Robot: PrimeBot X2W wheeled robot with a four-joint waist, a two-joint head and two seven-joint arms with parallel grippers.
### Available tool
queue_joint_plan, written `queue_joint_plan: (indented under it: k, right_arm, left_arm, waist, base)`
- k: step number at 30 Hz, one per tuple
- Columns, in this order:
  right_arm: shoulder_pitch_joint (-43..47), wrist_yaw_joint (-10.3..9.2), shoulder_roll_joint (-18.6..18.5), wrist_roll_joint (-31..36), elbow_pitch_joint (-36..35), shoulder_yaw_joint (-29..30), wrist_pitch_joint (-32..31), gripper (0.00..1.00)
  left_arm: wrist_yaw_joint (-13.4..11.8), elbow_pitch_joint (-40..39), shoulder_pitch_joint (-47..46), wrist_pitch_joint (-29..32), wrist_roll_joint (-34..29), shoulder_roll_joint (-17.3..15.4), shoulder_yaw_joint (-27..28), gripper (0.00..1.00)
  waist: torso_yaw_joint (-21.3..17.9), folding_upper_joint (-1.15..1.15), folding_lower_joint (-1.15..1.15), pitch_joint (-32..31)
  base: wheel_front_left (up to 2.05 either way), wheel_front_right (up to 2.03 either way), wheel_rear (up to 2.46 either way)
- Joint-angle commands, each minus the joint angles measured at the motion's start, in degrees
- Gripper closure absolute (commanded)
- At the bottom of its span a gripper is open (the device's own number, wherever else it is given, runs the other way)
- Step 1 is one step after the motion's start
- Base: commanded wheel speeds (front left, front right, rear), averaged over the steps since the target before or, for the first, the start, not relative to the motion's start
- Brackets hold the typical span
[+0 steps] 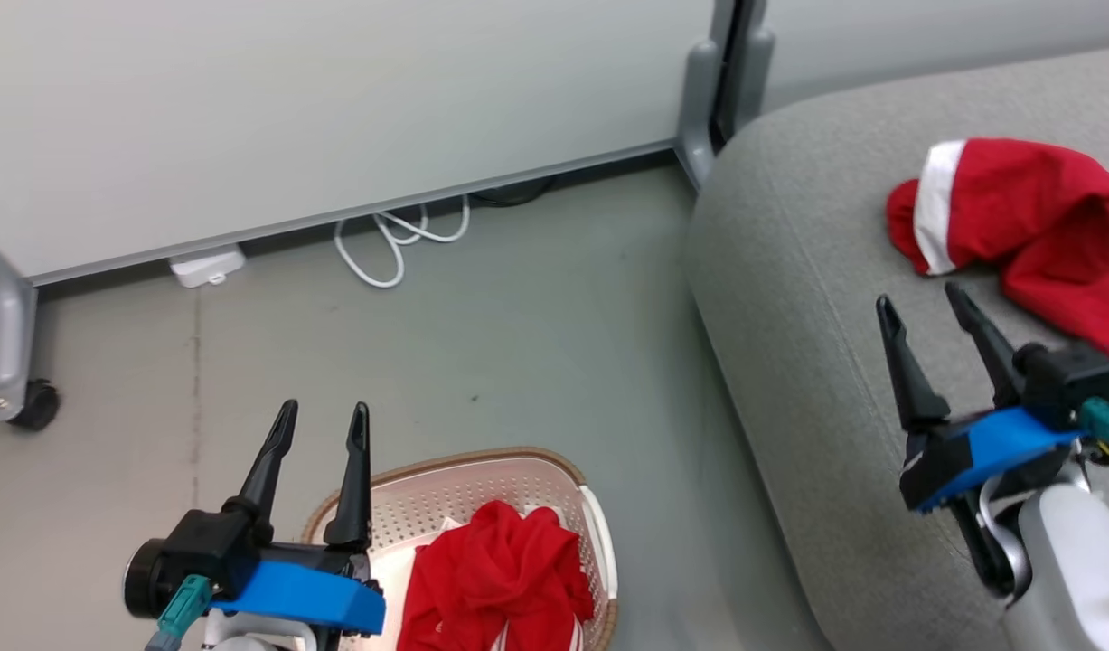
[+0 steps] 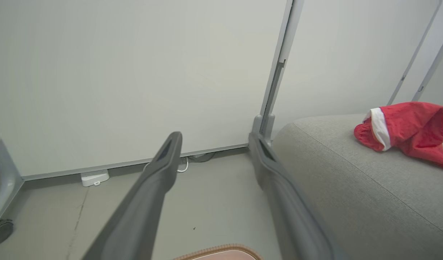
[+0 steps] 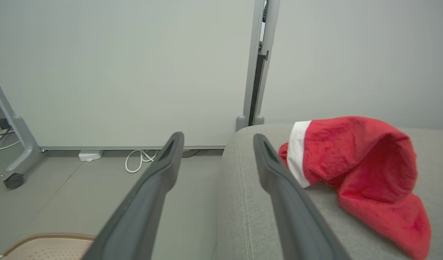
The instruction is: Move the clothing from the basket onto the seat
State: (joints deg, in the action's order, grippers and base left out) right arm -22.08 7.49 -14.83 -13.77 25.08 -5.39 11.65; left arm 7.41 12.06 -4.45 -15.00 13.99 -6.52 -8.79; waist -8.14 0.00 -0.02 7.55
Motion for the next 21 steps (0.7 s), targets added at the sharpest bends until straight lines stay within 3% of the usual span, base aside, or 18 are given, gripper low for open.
queue_joint_plan:
  k: [1,10,21]
  right_arm:
    - [2.0,0.02,0.4,0.5,-1.6,0.3,-0.3,0.00]
    - [12.4,0.02,6.9,5.2,-13.2,3.0,-0.7,0.00]
    - [19.7,0.02,10.8,7.6,-16.8,4.6,-2.8,0.00]
  left_arm:
    - [0.0,0.2,0.6,-0.3,-0.3,0.2,0.6,0.00]
    - [0.1,1.6,2.2,-0.3,-0.1,0.6,3.4,0.00]
    - [0.1,5.1,2.7,-0.3,0.6,-0.3,4.6,0.00]
  waist:
    - [1.7,0.00,0.02,-1.3]
    - [6.4,0.00,0.02,-3.8]
    - [9.1,0.00,0.02,-7.2]
  base:
    - [0.00,0.00,0.00]
    - [0.00,0.00,0.00]
    - [0.00,0.00,0.00]
